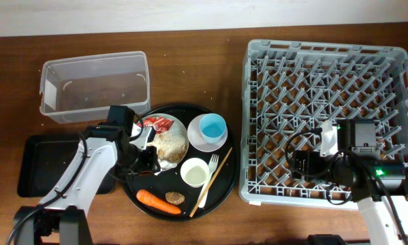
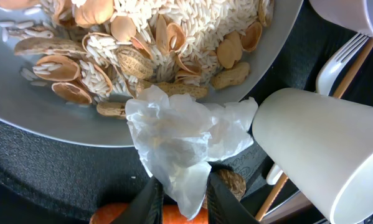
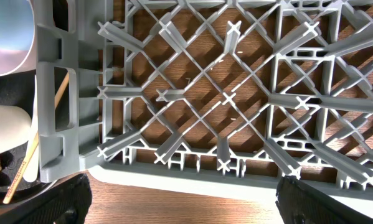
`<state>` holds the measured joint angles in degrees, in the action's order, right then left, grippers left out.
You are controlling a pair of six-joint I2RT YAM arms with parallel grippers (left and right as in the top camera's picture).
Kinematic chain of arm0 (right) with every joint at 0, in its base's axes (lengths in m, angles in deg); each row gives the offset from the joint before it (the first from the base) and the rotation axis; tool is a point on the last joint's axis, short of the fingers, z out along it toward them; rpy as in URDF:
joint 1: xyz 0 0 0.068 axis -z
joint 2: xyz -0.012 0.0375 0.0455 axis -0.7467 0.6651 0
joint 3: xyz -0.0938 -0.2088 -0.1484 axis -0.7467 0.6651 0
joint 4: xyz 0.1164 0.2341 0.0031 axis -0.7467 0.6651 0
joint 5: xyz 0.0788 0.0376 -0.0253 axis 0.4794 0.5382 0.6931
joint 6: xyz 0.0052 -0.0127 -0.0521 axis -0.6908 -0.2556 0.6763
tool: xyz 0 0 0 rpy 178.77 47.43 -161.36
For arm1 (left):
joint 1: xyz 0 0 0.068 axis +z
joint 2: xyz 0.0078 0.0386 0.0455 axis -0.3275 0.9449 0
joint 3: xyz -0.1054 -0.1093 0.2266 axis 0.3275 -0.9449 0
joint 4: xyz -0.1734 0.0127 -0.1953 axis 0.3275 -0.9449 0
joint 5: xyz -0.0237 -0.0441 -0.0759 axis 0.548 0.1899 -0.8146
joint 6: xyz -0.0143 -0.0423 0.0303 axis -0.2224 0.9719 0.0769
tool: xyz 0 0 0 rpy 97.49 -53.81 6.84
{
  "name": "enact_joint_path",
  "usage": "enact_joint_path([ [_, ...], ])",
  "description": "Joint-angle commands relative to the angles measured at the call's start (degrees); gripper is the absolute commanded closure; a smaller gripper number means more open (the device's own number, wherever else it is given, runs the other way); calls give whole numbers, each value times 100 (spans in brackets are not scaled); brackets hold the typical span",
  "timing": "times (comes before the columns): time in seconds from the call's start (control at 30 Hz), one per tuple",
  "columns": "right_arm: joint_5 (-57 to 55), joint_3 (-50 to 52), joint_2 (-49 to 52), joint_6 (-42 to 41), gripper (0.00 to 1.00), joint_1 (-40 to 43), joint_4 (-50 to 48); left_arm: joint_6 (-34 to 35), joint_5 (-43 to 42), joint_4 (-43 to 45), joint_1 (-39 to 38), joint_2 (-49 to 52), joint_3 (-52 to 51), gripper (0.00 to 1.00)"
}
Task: Sort waste into correct bins and load items into the dishwasher rack
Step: 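Carry the tissue with the left gripper over the clear plastic bin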
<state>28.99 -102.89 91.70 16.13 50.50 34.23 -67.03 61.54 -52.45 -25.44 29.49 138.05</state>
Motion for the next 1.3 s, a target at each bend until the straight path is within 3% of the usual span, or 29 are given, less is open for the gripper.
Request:
enact_joint_path([
  [0.0,50,-109,-7,-44,2,-31,4,-26,-81,-74,-7,48,96,81],
  [0.2,48,-109,-7,-44,2,-31,4,-26,-81,-160,-4,48,101,96],
  [0.33,48,-109,-7,-44,2,-31,2,-26,-81,-363,11,48,254,96],
  [0.53,48,-109,-7,-44,2,-31,2,-98,17,-1054,15,48,1285,96],
  [0.73,46,-109,-7,-44,2,-31,0,-98,1307,-1209,15,48,2538,96],
  [0.83,46,-109,-7,-44,2,-31,-15,-96,1963,-824,15,48,2852,95],
  [0.9,48,-109,-7,-44,2,-31,-22,-96,2299,-382,20,48,2865,89],
  [1.1,48,-109,-7,-44,2,-31,-20,-98,2909,673,39,380,2859,89],
  [1.27,50,-109,-7,-44,2,-31,-17,-92,2758,1047,229,955,2859,98],
])
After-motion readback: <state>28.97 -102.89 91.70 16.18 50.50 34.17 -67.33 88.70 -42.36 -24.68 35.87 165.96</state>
